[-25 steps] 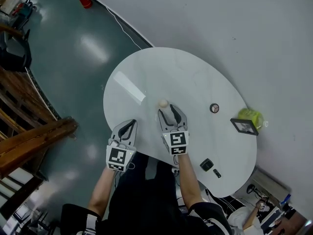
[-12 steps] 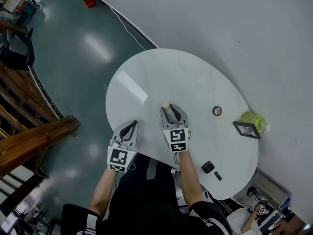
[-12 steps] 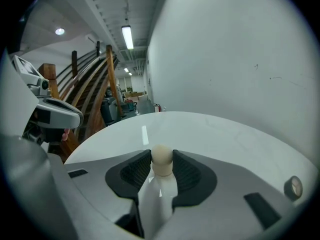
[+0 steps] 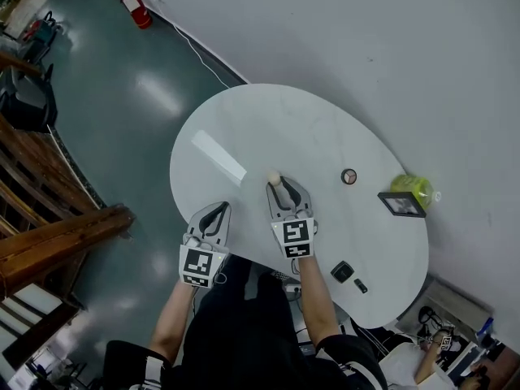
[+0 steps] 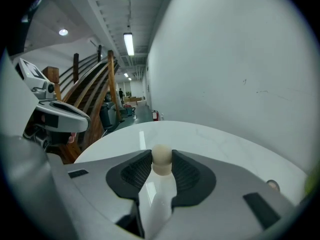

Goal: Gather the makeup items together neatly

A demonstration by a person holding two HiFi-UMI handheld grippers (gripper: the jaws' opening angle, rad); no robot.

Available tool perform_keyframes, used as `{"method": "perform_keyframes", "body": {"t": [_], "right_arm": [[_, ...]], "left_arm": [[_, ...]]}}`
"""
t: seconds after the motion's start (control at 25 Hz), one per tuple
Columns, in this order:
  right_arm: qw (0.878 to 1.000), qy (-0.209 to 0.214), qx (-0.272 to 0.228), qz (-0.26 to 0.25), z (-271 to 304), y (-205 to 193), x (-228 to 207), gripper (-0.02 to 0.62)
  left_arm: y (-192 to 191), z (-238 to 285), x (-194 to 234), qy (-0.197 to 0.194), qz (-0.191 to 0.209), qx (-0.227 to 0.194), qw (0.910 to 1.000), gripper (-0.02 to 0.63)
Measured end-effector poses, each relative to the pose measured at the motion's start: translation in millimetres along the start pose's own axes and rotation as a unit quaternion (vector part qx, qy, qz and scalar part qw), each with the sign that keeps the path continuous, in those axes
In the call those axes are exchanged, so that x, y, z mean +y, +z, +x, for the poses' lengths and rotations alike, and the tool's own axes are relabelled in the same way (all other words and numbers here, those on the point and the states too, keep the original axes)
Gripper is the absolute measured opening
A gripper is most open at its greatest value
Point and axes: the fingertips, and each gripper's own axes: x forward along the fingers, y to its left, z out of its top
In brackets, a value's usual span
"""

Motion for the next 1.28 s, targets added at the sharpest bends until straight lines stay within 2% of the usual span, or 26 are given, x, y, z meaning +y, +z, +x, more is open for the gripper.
{"method": "perform_keyframes", "body": {"t": [0.28, 0.44, 0.68, 1.0, 1.28], "right_arm": [[0.999, -0.032, -0.027, 0.004, -66.9, 7.0, -15.9, 0.143], [0.998, -0.054, -0.041, 0.014, -109.0, -6.1, -33.9, 0.141], [0.991, -0.114, -0.06, 0.032, -181.1, -30.8, -65.2, 0.141], [0.977, -0.194, -0.068, 0.062, -287.8, -76.4, -102.8, 0.141], [0.956, -0.267, -0.064, 0.102, -375.6, -129.8, -130.6, 0.141]], "left_arm": [[16.9, -12.8, -45.7, -0.025, 0.024, -0.018, 0.9992, 0.02], [22.8, -8.9, -83.9, -0.041, 0.044, -0.027, 0.9978, 0.02], [27.2, -3.0, -154.9, -0.097, 0.079, -0.043, 0.9911, 0.02], [25.0, -7.2, -257.8, -0.168, 0.119, -0.046, 0.9775, 0.02], [16.7, -8.9, -345.3, -0.234, 0.152, -0.044, 0.9591, 0.02]]}}
